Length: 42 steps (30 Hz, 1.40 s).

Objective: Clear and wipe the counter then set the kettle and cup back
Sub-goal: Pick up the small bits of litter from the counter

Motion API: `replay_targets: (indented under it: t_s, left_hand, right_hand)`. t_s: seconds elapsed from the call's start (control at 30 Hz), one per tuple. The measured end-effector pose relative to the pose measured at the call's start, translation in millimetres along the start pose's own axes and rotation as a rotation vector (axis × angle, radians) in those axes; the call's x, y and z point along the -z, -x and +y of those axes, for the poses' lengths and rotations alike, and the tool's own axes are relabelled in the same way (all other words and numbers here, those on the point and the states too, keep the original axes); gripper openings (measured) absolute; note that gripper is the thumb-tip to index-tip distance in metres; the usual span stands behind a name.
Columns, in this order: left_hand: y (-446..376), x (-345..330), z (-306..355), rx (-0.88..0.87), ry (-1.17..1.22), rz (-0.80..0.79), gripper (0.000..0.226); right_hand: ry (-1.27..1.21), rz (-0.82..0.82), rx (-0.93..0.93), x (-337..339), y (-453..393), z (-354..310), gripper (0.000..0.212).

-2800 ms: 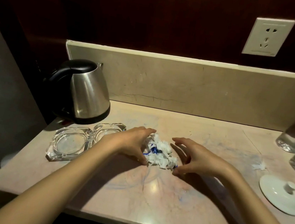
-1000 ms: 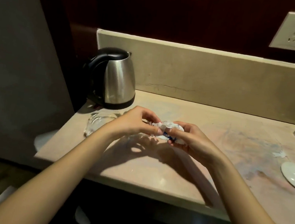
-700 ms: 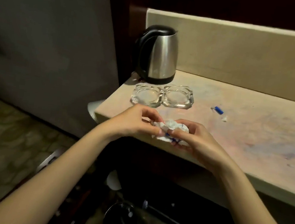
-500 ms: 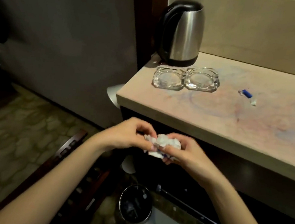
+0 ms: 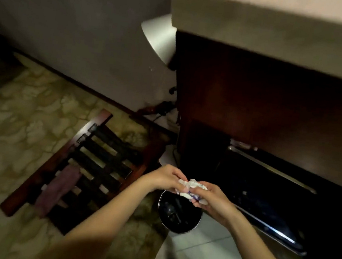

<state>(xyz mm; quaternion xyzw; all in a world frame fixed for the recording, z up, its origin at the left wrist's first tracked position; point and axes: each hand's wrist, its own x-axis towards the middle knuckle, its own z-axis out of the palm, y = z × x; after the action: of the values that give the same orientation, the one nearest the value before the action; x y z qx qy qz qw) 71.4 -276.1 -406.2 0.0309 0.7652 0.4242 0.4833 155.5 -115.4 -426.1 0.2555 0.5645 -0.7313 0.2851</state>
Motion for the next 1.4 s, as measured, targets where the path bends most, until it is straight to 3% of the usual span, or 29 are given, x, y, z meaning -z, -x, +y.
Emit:
replay_targets:
  t_s: [0.33,0.5,0.63,0.97,1.2,1.4]
  left_hand:
    - [-144,-31,-131,0.17,-0.045,0.076,0.039]
    - [-162,-43,-147,0.233,0.005,0.106,0.043]
    - [-152,-36,-148,0.307,0.042,0.146,0.042]
    - [-77,-25,-78,0.249,0.151,0.103,0.029]
    - [28,-1,17,0.109,0.027,-0.041,0.028]
    - [145,43,147,-0.158,-0.123,-0.142,0.021]
  right_hand:
    - [-0.011,0.089,-0.182,29,-144,120,0.029]
    - [0.079,0.06,-0.267,32,-164,139,0.048]
    - [0.058,0.078,-0.308,34,-153,131,0.048]
    - [-0.022,0.227,-0.082,17,-85,71,0.025]
    - [-0.093,-0.007,-0.009,-6,15,-18,0.018]
    - [0.08,-0.099,0.243,-24,138,-144,0.019]
